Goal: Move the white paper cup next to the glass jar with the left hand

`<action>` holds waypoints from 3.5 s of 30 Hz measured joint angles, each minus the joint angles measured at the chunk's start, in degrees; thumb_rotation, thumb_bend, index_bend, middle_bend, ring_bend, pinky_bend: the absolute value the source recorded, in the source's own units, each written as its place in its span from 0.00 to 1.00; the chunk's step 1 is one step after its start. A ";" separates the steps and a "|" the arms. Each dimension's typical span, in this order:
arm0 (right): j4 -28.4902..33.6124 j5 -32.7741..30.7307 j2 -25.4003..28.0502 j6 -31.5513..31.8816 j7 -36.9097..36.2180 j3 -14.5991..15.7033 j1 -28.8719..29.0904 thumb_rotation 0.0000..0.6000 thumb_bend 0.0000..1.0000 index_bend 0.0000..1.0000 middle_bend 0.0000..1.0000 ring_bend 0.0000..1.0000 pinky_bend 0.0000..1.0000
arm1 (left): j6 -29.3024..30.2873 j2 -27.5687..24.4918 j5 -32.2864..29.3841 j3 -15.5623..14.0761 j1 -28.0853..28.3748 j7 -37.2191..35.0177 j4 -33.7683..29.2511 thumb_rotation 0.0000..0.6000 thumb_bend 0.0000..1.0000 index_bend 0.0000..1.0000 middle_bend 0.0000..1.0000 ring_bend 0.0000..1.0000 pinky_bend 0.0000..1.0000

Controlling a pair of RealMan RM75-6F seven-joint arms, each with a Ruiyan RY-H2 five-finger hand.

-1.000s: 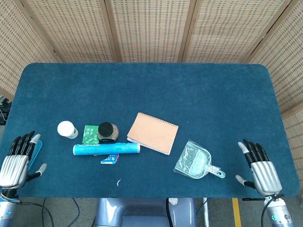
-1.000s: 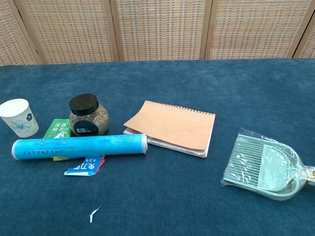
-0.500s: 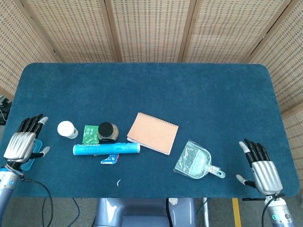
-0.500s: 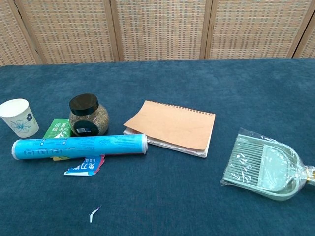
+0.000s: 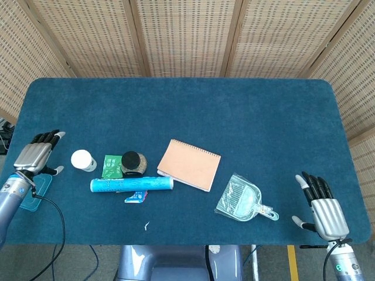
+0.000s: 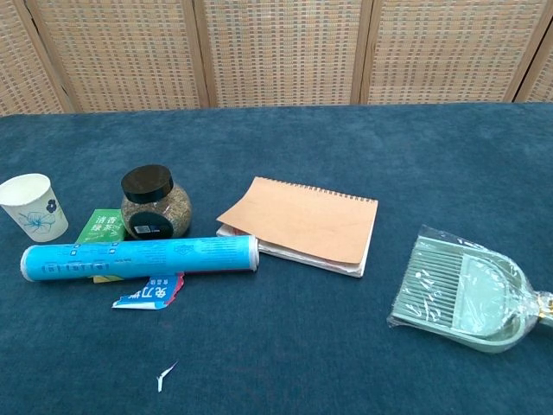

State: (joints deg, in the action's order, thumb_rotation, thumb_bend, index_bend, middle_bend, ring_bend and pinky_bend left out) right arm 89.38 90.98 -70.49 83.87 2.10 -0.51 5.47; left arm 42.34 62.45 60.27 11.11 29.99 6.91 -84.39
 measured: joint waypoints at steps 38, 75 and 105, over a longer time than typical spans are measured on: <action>-0.43 -1.18 0.15 -0.39 -1.11 -0.50 0.24 1.00 0.00 0.00 0.00 0.00 0.00 | -2.67 8.06 -14.81 -7.08 10.65 12.64 2.68 1.00 0.32 0.33 0.00 0.00 0.00; -3.03 -6.47 -0.03 -6.12 -4.76 -1.99 2.15 1.00 0.00 0.00 0.00 0.00 0.00 | -1.01 7.51 -29.37 -1.64 24.91 19.81 -1.29 1.00 0.32 0.31 0.00 0.00 0.00; -5.62 -8.97 -0.30 -6.73 -7.58 -3.03 2.02 1.00 0.00 0.00 0.00 0.00 0.00 | -4.53 19.56 -44.07 -7.35 38.75 28.08 8.78 1.00 0.32 0.25 0.00 0.00 0.00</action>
State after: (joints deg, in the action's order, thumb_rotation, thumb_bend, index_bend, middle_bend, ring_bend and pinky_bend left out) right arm 83.76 82.01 -70.79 77.14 -5.48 -3.54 7.49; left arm 37.81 82.01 16.20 3.76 68.74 34.99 -75.61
